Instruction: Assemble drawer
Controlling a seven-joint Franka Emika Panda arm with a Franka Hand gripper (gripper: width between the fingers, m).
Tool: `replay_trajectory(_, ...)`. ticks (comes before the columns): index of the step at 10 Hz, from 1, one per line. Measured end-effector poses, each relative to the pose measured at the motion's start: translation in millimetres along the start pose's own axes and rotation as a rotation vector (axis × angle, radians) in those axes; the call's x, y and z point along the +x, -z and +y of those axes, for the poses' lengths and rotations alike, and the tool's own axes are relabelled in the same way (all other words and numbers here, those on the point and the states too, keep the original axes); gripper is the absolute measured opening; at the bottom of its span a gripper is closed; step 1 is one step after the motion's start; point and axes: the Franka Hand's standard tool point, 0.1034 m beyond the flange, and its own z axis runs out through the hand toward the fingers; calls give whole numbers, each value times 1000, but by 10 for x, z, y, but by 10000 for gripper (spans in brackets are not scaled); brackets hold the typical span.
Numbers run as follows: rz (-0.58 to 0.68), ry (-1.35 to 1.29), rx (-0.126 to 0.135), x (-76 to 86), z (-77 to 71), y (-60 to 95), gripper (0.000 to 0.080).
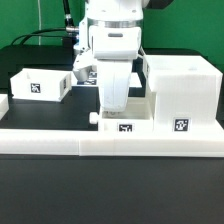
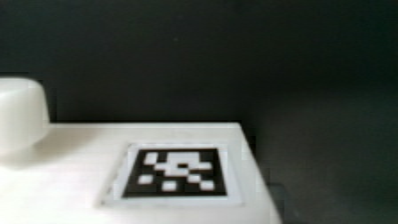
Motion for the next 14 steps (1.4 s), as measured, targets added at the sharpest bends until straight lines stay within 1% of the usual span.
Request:
replay_trajectory(1,-4,9,3,10,5,3,42)
replay_trajectory(4,-4,9,2,7,6,0,42)
replay_trajectory(6,-5,18,-13,68,25,-18,42)
replay_trajectory(7,-10,23,-12,69,26,-20,42)
replay_trajectory(8,-27,49,-1,69,27,-18,42)
replay_trajectory(9,-28,19,-1,63,28,-19,45)
replay_trajectory(10,-25,14,-8,44,25,-23,44)
replay_trajectory(12,-26,13,-5,40,24,-20,44)
replay_trajectory(13,-29,9,0,25,39,7,44)
replay_trajectory(14,-31,8,-1,39,69,60,259)
